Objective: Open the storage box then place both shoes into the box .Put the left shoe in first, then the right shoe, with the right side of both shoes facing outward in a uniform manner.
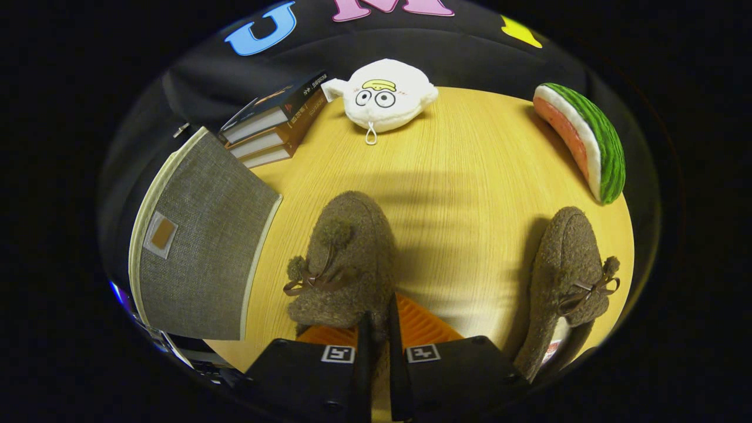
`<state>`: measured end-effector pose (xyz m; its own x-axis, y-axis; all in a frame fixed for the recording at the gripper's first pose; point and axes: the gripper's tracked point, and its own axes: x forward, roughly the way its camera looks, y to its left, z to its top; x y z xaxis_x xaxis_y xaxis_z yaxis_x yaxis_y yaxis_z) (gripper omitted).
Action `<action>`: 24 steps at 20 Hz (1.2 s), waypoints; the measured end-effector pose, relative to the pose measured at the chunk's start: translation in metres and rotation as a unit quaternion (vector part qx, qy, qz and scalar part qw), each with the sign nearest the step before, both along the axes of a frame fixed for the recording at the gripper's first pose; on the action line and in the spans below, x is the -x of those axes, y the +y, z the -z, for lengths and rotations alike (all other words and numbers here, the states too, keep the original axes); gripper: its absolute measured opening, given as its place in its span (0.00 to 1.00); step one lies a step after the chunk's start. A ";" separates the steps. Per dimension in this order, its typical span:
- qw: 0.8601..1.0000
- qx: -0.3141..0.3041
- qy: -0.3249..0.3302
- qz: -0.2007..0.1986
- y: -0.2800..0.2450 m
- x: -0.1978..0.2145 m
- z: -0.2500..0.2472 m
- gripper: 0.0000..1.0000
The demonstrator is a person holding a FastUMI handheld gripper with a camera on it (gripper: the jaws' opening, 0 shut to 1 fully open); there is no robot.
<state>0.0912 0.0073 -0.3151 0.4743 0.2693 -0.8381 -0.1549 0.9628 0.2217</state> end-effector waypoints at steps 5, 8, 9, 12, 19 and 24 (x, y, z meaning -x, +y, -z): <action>1.000 -0.009 0.004 0.023 0.004 0.002 -0.011 0.06; 0.998 -0.022 -0.003 0.052 0.008 0.004 -0.033 0.06; 0.997 -0.028 -0.005 0.066 0.009 0.007 -0.044 0.06; 0.994 -0.056 -0.016 0.094 0.022 0.015 -0.086 0.06; 0.981 -0.124 -0.074 0.132 0.087 0.015 -0.208 0.06; 0.970 -0.171 -0.093 0.143 0.149 0.004 -0.252 0.06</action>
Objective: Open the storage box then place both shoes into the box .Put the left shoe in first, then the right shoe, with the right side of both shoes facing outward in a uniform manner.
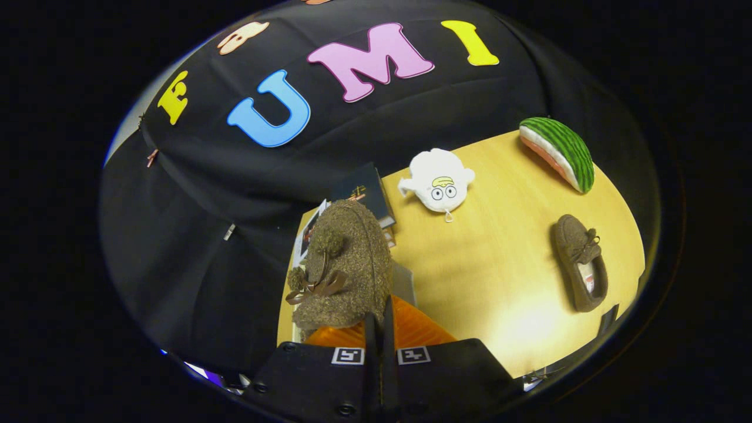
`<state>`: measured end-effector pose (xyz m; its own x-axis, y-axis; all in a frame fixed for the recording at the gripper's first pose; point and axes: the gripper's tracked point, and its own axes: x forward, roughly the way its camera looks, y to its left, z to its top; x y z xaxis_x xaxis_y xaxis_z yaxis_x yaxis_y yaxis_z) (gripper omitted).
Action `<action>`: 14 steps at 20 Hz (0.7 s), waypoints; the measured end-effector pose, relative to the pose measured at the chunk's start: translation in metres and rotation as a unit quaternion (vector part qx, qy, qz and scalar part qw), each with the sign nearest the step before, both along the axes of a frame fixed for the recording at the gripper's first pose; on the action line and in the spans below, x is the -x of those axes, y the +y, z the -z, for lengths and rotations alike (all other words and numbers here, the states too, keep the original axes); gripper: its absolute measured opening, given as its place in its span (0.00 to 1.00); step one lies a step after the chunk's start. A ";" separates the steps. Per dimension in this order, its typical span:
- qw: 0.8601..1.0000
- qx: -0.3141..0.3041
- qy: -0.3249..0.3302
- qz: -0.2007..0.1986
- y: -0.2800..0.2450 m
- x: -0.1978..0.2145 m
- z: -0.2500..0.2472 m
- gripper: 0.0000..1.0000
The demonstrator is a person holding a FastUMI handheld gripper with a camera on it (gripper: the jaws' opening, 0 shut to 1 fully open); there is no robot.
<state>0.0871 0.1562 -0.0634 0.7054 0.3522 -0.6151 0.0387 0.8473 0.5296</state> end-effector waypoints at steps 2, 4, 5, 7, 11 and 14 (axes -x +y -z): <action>1.000 -0.008 -0.001 -0.005 0.029 -0.002 -0.004 0.06; 1.000 -0.020 0.008 -0.010 0.059 -0.002 -0.003 0.06; 1.000 -0.024 0.016 -0.012 0.072 -0.002 0.001 0.06; 0.999 -0.021 0.023 -0.017 0.094 -0.007 0.010 0.06; 0.999 0.000 0.043 -0.015 0.120 -0.012 0.041 0.06; 0.998 0.014 0.066 -0.018 0.132 -0.011 0.066 0.06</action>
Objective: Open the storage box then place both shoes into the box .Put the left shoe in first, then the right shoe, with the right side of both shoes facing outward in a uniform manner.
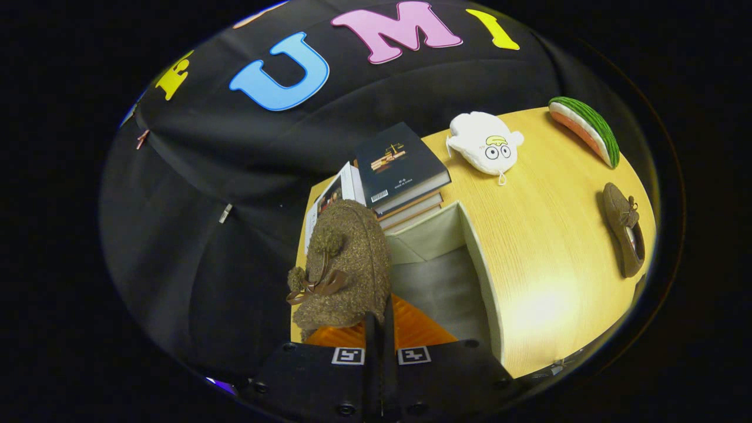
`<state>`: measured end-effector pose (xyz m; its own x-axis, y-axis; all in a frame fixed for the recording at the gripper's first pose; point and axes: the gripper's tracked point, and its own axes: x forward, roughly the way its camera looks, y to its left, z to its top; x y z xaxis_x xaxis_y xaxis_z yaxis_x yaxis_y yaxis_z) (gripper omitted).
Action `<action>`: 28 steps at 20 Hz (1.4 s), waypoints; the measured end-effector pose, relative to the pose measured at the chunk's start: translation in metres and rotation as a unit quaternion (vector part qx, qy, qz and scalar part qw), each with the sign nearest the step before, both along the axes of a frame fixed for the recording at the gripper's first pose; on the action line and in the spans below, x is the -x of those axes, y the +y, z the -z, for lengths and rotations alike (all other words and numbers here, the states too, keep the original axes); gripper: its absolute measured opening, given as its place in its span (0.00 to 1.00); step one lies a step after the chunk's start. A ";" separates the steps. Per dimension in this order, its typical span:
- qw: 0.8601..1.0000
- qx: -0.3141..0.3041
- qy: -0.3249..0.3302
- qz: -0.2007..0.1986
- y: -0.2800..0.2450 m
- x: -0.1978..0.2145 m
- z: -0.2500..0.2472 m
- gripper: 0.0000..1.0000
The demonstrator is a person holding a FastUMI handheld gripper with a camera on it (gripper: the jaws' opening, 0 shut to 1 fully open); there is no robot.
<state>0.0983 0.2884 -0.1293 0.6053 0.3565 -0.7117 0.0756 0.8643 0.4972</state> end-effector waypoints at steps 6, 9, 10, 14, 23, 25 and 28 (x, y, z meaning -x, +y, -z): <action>0.999 0.030 0.030 -0.015 0.008 0.003 0.036 0.10; 0.999 0.008 0.046 -0.028 0.022 0.009 0.037 0.21; 0.999 -0.001 0.041 -0.036 0.029 0.010 0.033 0.48; 0.998 -0.024 -0.001 -0.050 0.030 0.009 0.002 0.98; 0.988 0.077 -0.113 -0.072 -0.127 0.025 -0.044 0.99; 0.981 0.132 -0.120 -0.071 -0.184 0.031 -0.032 0.99; 0.974 0.179 -0.115 -0.081 -0.256 0.046 -0.016 0.99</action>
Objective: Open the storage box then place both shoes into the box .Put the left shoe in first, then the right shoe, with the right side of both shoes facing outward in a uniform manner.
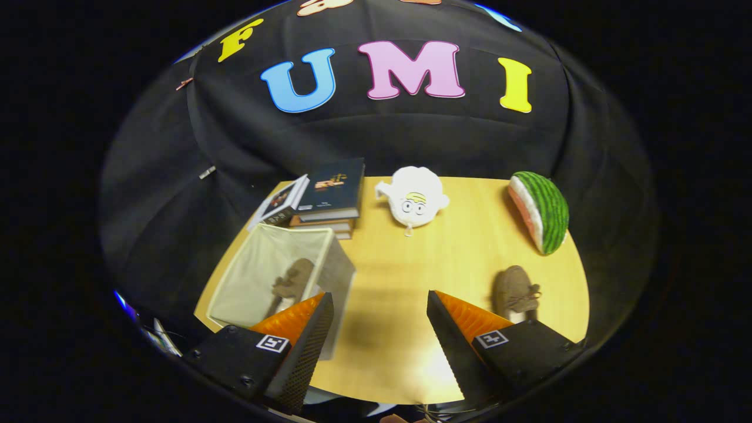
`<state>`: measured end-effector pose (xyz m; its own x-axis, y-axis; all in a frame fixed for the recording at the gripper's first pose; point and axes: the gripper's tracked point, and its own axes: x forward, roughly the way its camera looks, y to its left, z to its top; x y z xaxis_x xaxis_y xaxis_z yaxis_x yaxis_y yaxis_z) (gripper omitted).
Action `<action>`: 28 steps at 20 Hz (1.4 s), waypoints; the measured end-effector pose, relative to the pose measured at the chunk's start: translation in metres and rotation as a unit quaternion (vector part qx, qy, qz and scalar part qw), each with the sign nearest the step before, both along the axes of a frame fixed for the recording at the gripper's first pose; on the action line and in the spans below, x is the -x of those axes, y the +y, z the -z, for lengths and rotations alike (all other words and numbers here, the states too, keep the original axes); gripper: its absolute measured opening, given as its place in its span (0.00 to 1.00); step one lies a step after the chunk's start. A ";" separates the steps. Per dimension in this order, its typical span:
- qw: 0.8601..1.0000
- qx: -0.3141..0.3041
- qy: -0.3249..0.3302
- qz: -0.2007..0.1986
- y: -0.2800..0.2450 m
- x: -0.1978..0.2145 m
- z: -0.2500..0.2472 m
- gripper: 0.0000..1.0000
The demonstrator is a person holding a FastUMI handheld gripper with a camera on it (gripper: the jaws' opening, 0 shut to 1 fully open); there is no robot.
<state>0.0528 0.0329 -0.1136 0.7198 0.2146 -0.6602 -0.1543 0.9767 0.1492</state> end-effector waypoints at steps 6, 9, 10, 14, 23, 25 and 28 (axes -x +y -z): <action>0.998 0.042 0.031 0.024 -0.125 0.022 0.044 0.99; 0.998 0.025 0.043 0.044 -0.173 0.021 0.064 0.99; 0.998 0.020 0.048 0.047 -0.186 0.021 0.073 0.99; 0.995 0.026 0.075 0.053 -0.235 0.012 0.113 0.99; 0.990 0.040 0.129 0.034 -0.263 -0.018 0.188 0.99; 0.990 0.016 0.134 0.048 -0.262 -0.017 0.190 0.99; 0.988 -0.005 0.140 0.058 -0.260 -0.022 0.195 0.89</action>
